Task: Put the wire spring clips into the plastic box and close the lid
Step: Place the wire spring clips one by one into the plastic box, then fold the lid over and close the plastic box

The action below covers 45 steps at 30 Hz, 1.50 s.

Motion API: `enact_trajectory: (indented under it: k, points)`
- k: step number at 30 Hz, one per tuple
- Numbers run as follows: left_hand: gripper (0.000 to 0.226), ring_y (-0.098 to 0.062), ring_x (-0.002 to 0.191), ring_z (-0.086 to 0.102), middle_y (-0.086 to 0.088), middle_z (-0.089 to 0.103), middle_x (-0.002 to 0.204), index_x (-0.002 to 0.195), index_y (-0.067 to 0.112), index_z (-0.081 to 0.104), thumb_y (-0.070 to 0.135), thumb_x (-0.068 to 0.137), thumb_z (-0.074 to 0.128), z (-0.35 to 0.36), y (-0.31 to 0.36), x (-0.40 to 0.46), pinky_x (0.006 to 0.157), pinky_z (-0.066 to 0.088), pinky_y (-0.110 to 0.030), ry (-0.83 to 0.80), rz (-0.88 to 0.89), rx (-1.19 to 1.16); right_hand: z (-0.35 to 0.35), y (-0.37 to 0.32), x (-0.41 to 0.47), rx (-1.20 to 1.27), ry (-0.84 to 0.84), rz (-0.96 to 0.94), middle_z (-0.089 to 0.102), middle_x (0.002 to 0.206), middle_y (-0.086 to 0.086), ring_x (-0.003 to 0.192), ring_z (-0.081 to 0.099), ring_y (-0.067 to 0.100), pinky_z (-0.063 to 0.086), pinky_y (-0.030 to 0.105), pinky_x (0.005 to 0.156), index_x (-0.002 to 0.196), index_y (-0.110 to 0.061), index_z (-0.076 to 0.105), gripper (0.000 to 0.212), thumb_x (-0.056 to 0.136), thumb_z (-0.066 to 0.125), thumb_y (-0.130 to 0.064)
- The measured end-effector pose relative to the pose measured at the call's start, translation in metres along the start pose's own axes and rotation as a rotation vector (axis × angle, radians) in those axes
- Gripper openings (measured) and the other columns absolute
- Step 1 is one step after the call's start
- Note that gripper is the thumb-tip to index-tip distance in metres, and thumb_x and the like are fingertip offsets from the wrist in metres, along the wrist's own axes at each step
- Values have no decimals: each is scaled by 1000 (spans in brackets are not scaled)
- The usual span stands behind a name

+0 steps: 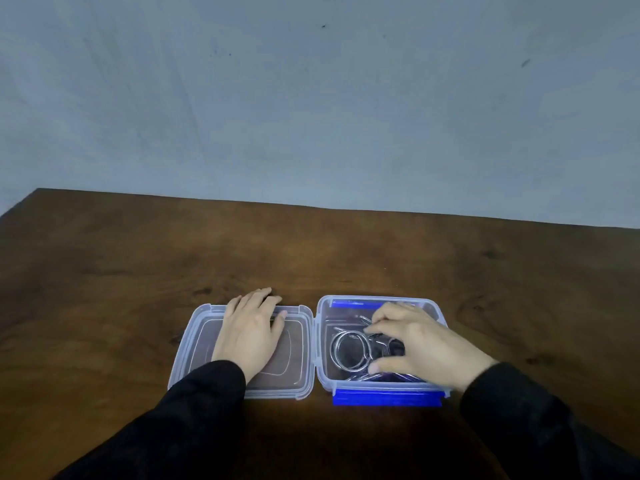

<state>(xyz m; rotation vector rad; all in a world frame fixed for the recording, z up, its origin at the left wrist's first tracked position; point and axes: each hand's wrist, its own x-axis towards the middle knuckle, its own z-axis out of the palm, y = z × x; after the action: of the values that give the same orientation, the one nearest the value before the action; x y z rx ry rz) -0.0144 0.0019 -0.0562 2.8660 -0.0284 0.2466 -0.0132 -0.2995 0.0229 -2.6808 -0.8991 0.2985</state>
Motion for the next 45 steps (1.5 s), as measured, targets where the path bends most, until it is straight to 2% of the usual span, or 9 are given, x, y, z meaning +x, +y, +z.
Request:
enact_trajectory:
  k: [5, 13, 19, 27, 31, 37, 40, 43, 45]
  points:
    - [37, -13, 137, 32, 5, 46, 146, 130, 26, 54, 42, 98, 45, -21, 2, -5, 114, 12, -31, -8, -4, -230, 1, -13, -19, 70, 270, 19, 62, 114, -18, 108, 55, 0, 46, 18, 95, 112, -26, 73, 42, 95, 45, -53]
    - [28, -4, 113, 53, 17, 59, 124, 99, 39, 62, 59, 91, 44, -39, 7, -92, 100, 33, -25, -80, 306, -42, 25, -24, -35, 97, 220, 72, 63, 131, -20, 135, 39, -10, 28, 9, 110, 124, -26, 70, 33, 100, 51, -38]
    - [32, -11, 118, 54, 9, 64, 123, 95, 31, 67, 48, 96, 40, -25, -4, -102, 102, 30, -29, -61, 441, 3, 22, -28, -38, 194, 294, 132, 69, 117, -20, 114, 58, -7, 45, 11, 100, 116, -27, 74, 25, 100, 54, -30]
    - [21, -16, 102, 64, 3, 69, 116, 102, 23, 69, 23, 93, 50, -75, -11, -88, 94, 38, -30, 41, 731, 93, 12, -33, -46, 371, 493, 208, 69, 108, -19, 108, 61, -2, 53, 19, 91, 109, -26, 72, 45, 93, 38, -52]
    - [12, -16, 81, 61, 7, 66, 94, 103, 23, 63, 17, 95, 57, -117, -8, -77, 77, 46, -30, -12, 851, 133, 1, -47, -46, 372, 458, 148, 64, 116, -23, 117, 55, -5, 48, 17, 96, 116, -29, 69, 29, 97, 52, -41]
    - [18, -17, 62, 48, 7, 51, 76, 97, 22, 62, 8, 87, 66, -185, 51, -56, 60, 42, -34, 12, 953, 199, -13, -84, -56, 469, 217, -1, 45, 140, -37, 133, 38, -13, 34, 10, 105, 140, -47, 46, 63, 81, 68, -57]
    - [10, -18, 57, 42, 6, 45, 69, 90, 23, 63, 13, 89, 61, -210, 93, -47, 54, 39, -35, 55, 969, 207, -13, -92, -60, 563, 198, -33, 48, 138, -37, 131, 43, -11, 38, 16, 107, 135, -59, 39, 62, 84, 72, -50]
    - [19, -17, 55, 39, 6, 40, 66, 82, 23, 62, 24, 94, 46, -216, 134, -36, 50, 31, -32, 76, 925, 118, -16, -90, -65, 817, 395, -10, 65, 116, -30, 112, 61, -4, 47, 15, 92, 114, -64, 52, 50, 94, 68, -21]
    - [32, -15, 59, 45, 7, 46, 69, 90, 24, 65, 36, 100, 37, -210, 154, -23, 50, 36, -31, 124, 864, 7, -20, -79, -68, 919, 599, 46, 72, 97, -9, 91, 68, 9, 51, 24, 82, 102, -44, 62, 31, 97, 61, -13]
